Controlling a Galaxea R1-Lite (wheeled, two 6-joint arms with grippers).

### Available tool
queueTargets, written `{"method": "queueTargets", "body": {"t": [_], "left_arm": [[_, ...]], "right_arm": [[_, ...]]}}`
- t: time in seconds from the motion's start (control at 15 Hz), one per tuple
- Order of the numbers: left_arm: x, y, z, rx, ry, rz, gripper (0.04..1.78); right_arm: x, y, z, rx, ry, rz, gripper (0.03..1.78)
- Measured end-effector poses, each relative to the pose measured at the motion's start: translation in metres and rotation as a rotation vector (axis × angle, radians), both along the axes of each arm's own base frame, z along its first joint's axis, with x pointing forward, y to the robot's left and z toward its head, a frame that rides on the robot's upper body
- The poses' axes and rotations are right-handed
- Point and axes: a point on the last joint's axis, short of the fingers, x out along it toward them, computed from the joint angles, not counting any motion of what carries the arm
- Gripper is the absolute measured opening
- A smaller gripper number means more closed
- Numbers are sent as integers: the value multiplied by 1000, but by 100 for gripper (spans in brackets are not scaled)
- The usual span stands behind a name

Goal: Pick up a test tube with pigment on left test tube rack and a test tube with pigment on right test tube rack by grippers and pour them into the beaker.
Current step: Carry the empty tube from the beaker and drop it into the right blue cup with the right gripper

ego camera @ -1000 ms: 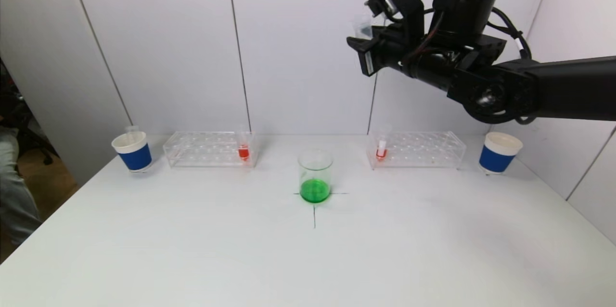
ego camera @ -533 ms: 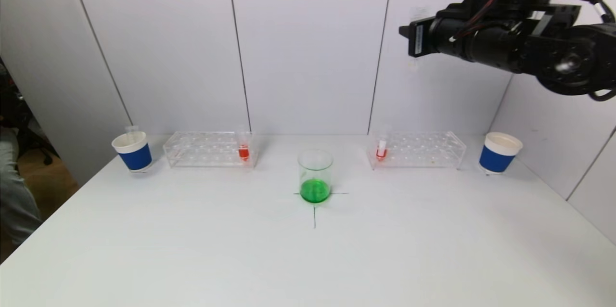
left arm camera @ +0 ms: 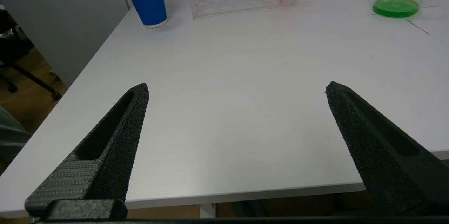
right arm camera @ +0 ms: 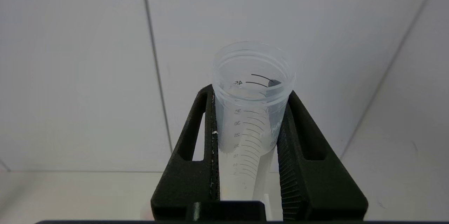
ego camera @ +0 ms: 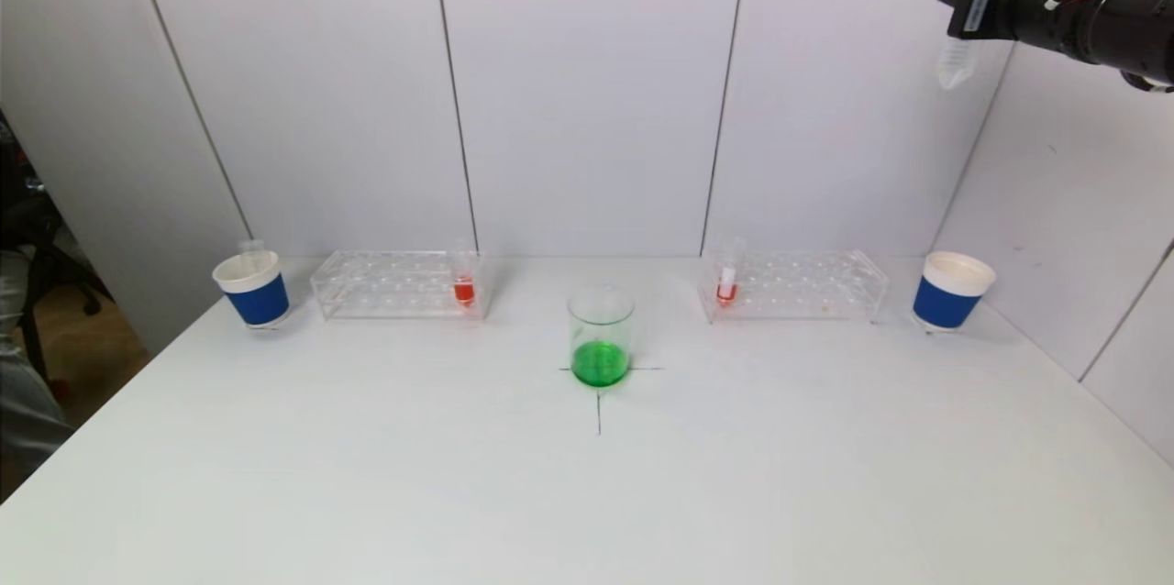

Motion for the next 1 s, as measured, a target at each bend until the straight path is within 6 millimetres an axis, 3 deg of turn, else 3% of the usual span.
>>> {"method": "queueTargets", "body": {"t": [0.27,0.47,1.0], "left_arm": [[0,0,0,0,0,1,176],[0,0,0,0,0,1,176],[0,0,0,0,0,0,176]], "right_arm": [[1,-35,-7,33,16,-117,53],[2,-48,-17,72,40,-152,53],[13,-89,-66,94,103,-255,53]]}}
